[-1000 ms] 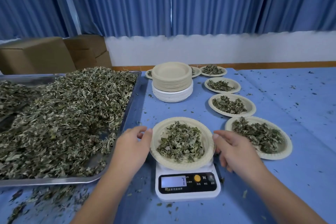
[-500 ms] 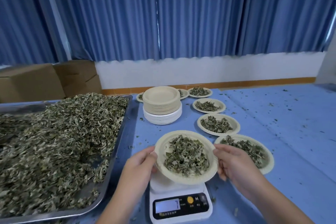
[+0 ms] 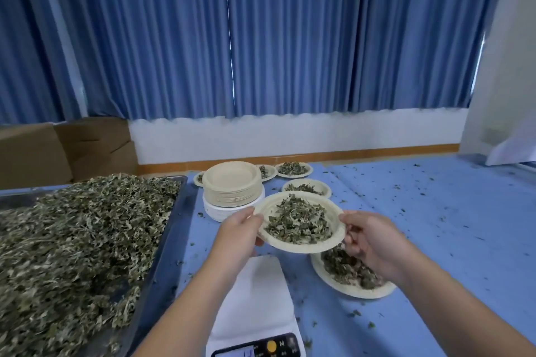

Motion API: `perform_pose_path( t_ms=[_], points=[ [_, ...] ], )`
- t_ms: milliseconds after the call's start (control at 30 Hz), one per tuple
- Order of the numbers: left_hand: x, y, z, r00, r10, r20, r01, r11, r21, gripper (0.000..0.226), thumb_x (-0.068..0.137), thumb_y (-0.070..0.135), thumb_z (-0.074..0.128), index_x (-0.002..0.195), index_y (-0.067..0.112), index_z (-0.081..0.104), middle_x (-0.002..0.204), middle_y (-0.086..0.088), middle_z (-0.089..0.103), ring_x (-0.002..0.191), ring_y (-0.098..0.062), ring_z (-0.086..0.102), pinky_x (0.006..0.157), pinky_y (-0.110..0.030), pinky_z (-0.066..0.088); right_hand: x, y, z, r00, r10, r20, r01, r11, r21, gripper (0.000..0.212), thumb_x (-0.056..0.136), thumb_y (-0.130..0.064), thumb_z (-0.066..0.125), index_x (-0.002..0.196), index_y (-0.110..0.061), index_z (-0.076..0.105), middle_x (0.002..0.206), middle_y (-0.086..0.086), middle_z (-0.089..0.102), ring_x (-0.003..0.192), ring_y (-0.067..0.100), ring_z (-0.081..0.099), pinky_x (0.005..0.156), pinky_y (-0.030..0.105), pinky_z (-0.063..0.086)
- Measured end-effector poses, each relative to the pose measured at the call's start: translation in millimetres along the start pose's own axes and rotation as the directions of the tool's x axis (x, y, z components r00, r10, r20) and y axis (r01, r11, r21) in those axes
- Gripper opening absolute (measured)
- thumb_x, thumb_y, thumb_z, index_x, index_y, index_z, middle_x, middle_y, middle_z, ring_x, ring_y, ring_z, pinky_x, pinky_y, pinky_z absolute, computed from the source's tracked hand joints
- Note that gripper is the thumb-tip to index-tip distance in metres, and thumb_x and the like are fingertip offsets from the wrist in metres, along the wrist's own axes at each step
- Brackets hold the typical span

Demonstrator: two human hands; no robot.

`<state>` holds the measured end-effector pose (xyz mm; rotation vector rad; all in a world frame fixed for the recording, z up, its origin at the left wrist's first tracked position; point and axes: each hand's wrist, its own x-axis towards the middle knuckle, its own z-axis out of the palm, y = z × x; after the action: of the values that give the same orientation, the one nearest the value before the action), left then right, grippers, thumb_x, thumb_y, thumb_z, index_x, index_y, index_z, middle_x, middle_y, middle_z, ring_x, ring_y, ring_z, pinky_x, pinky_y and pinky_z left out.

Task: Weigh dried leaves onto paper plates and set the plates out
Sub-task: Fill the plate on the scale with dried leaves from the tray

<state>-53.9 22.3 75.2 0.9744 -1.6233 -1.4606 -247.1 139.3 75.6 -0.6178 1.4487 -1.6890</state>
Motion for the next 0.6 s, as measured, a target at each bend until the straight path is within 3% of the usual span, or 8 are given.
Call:
perform_pose_path(
  t_ms=[133,300,400,533,600],
  points=[
    [57,7,26,0.995,-0.069,0.076,0.072,0.997,-0.034,0.019,0.097,0.025,0.052,0.112,0.024,0.063,0.078,0.004,0.066,0.063,-0.013,0.061,0.054,-0.023,0.039,52,-26,-20,0.999,-0.03,0.011,0.03,0.999,-0.026,0.015,0.095,-0.001,0.047,0.08,-0.006,0.05,0.057,0.003,0.042,0.041,0.011,0.039,0.034,0.02,0.027],
    [152,-2,62,0.985,-0.124,0.117,0.144,0.974,-0.174,0.02,0.097,0.018,0.047,0.103,0.015,0.066,0.08,-0.001,0.073,0.056,-0.009,0.062,0.047,-0.021,0.037,156,-28,-52,0.999,0.047,0.021,-0.046,0.997,-0.063,0.007,0.094,-0.002,0.048,0.088,-0.004,0.05,0.064,0.007,0.042,0.044,0.013,0.04,0.035,0.021,0.029],
    [192,-3,83,0.966,-0.212,0.149,0.249,0.916,-0.314,0.021,0.099,0.017,0.045,0.103,0.011,0.064,0.093,-0.006,0.075,0.057,-0.009,0.063,0.053,-0.023,0.039,201,-23,-65,0.994,0.111,-0.02,-0.112,0.993,-0.027,0.013,0.094,-0.001,0.047,0.083,-0.005,0.052,0.064,0.007,0.041,0.047,0.014,0.038,0.036,0.021,0.028],
    [225,14,109,0.916,-0.371,0.152,0.401,0.828,-0.393,0.02,0.101,0.018,0.044,0.094,0.017,0.063,0.076,0.005,0.075,0.067,-0.013,0.062,0.061,-0.027,0.043,228,-27,-74,0.977,0.203,-0.06,-0.2,0.978,0.057,0.015,0.095,0.001,0.046,0.082,-0.005,0.05,0.059,0.006,0.044,0.048,0.014,0.04,0.038,0.021,0.03],
    [239,31,121,0.89,-0.431,0.151,0.453,0.794,-0.405,0.022,0.102,0.016,0.042,0.09,0.018,0.06,0.077,0.005,0.074,0.077,-0.016,0.063,0.066,-0.028,0.045,242,-42,-80,0.964,0.246,-0.098,-0.237,0.966,0.099,0.015,0.095,0.002,0.048,0.081,-0.006,0.051,0.057,0.006,0.045,0.046,0.013,0.042,0.037,0.02,0.033]
  ],
)
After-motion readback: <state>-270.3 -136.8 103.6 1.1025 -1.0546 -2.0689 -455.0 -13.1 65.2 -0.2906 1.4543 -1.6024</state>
